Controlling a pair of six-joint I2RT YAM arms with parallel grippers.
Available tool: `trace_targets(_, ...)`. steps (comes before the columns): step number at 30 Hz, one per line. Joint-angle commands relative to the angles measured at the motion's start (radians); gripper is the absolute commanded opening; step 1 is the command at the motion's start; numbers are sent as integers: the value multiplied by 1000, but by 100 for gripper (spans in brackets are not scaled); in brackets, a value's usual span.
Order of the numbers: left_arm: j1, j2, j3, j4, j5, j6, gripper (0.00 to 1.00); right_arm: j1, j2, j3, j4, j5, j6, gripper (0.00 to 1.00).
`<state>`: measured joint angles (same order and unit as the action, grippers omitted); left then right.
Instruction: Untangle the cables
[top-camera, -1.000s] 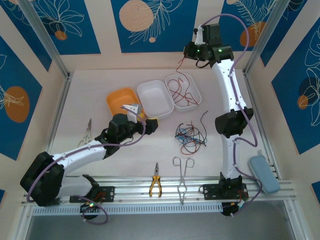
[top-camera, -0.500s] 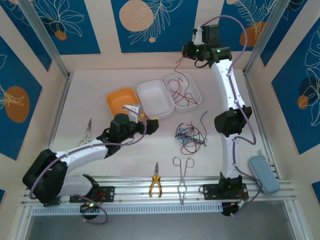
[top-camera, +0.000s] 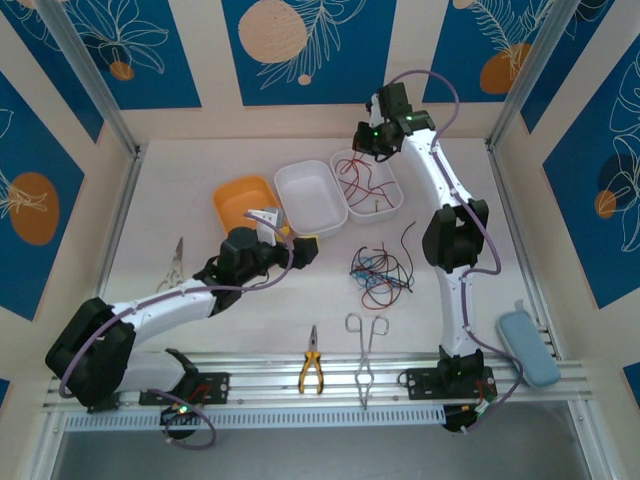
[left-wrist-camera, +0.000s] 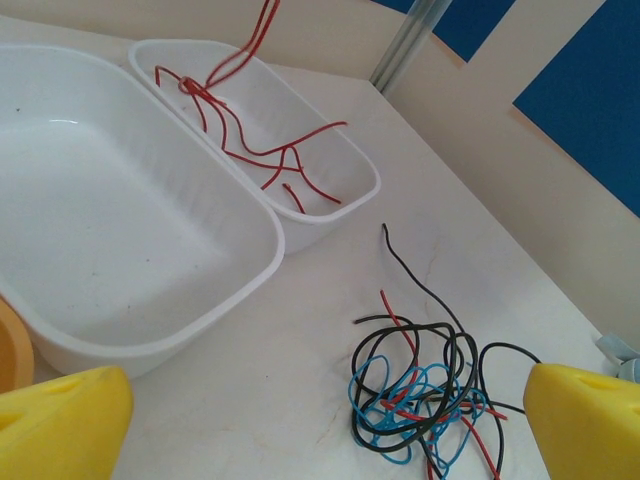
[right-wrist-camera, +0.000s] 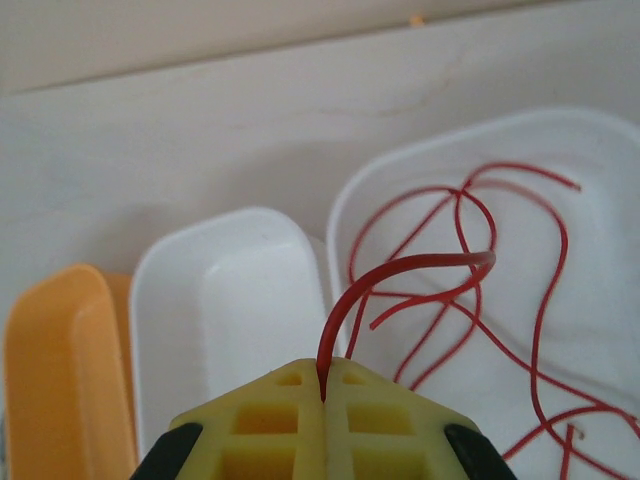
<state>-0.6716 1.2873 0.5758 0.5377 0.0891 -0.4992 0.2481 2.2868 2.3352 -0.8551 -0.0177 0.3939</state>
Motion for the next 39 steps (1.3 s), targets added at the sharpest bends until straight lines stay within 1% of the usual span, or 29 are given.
trace_targets(1,10,-1,-11,28,25,-12,100,-12,-86,-60,19,36,12,0)
trace_targets(7,9,-2,-15,35,29,-18,100,-39,-149,-198,14,85,44,0)
trace_targets(11,10,-5,-16,35,32,-21,100,-45,-183,-295,34,102,31,0)
trace_targets(17,10,-3,-16,38,41,-25,100,-65,-181,-367,38,105,15,0)
trace_targets(22,9,-2,-16,39,41,-25,100,-69,-142,-378,27,90,6,0)
trace_targets(33,9,-9,-19,29,38,-25,100,-44,-39,-358,-22,129,35,0)
trace_targets(39,9,-18,-26,22,34,-20,100,-38,6,-353,-36,119,45,0)
